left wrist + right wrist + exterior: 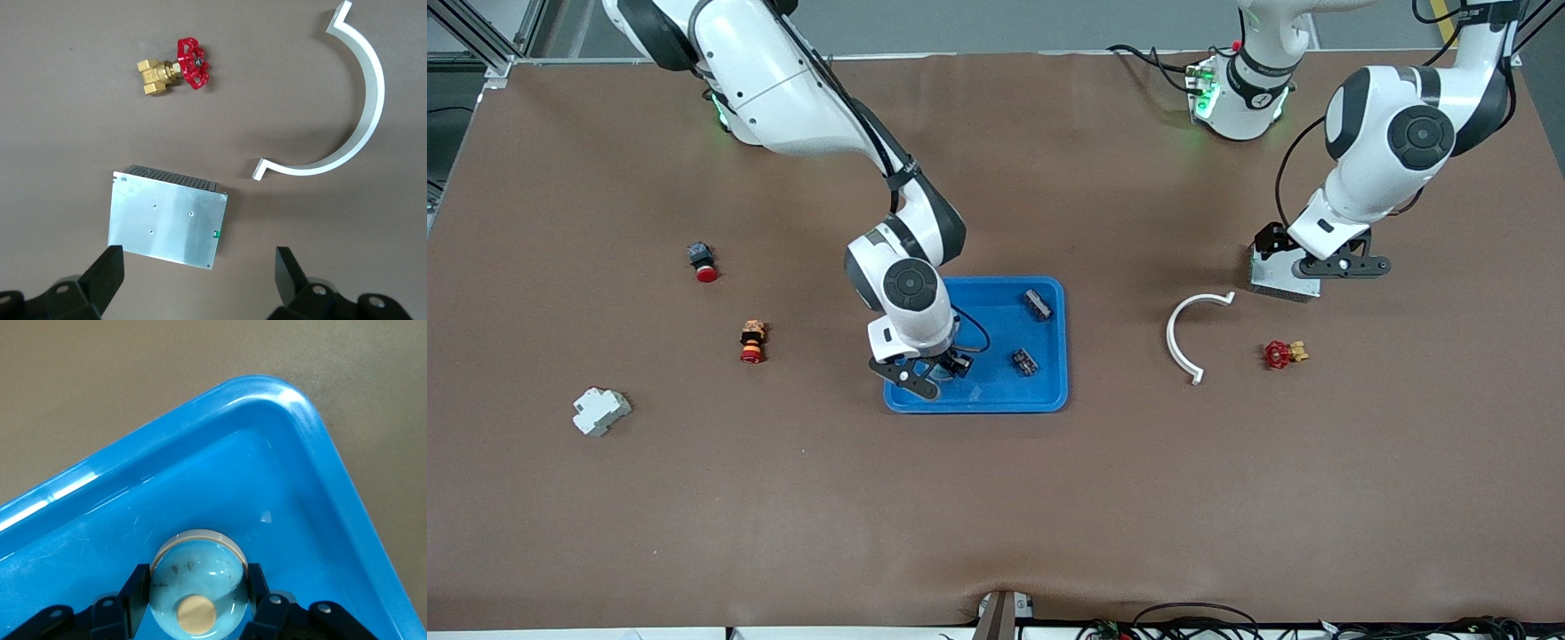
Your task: Place electrolytic capacitor and blue bell in tray
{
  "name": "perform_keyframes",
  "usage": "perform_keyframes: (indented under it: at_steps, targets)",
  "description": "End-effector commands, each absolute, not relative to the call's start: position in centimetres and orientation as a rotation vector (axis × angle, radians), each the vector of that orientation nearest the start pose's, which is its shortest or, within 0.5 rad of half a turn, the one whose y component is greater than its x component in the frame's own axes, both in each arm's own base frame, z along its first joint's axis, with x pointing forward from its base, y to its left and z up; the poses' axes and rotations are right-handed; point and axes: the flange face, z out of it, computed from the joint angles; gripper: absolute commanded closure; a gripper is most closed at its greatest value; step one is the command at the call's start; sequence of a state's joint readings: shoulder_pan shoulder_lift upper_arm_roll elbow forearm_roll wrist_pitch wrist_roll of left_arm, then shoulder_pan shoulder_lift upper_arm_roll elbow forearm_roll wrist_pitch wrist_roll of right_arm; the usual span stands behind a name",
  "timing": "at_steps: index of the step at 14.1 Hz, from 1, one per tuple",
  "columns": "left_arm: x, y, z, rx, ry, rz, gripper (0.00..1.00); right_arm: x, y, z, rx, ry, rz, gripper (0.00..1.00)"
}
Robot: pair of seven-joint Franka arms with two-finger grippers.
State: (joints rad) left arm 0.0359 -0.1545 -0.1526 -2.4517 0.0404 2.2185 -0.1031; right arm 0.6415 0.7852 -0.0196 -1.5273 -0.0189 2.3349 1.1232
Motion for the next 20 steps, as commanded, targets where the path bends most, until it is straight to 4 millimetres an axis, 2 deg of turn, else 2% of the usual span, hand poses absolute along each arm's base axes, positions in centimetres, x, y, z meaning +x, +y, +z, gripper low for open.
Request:
perform_keyframes:
  at_steps: [1, 4, 8, 9, 10, 12, 14, 18, 19, 20]
  targets:
    - [46.8, -5.3, 38.7, -3.087, 0.061, 0.136, 0.00, 57.6, 40.7, 18.9, -3.063, 0.718, -0.026, 1.00]
    - [48.8, -5.5, 41.9, -3.087, 0.057, 0.181, 0.00, 57.5, 40.5, 18.6, -3.073, 0.683, -0.014, 1.00]
    - [53.8, -5.8, 47.1, -3.092, 0.046, 0.285, 0.00, 57.6, 40.5, 18.7, -3.047, 0.720, 0.004, 1.00]
    - [55.0, -5.8, 48.4, -3.092, 0.040, 0.321, 0.00, 57.8, 40.2, 18.8, -3.024, 0.748, 0.030, 0.34]
    - [56.3, -5.7, 50.0, -3.093, 0.032, 0.341, 0.00, 57.8, 40.3, 18.8, -3.009, 0.772, 0.048, 0.00]
    - [57.8, -5.5, 52.6, -3.103, 0.025, 0.342, 0.00, 57.6, 40.4, 19.2, -3.013, 0.756, 0.048, 0.00]
    - [58.3, -5.5, 55.7, -3.115, 0.020, 0.282, 0.00, 57.6, 40.7, 19.6, -3.009, 0.749, 0.043, 0.00]
    - [57.7, -6.2, 61.2, -3.116, 0.037, 0.138, 0.00, 57.7, 40.8, 20.7, -3.018, 0.727, 0.056, 0.00]
    - [57.3, -6.5, 62.2, -3.110, 0.047, 0.106, 0.00, 57.5, 40.8, 20.8, -3.031, 0.705, 0.075, 0.00]
    - [57.2, -6.5, 62.5, -3.104, 0.054, 0.097, 0.00, 57.4, 40.8, 21.8, -3.034, 0.695, 0.090, 0.00]
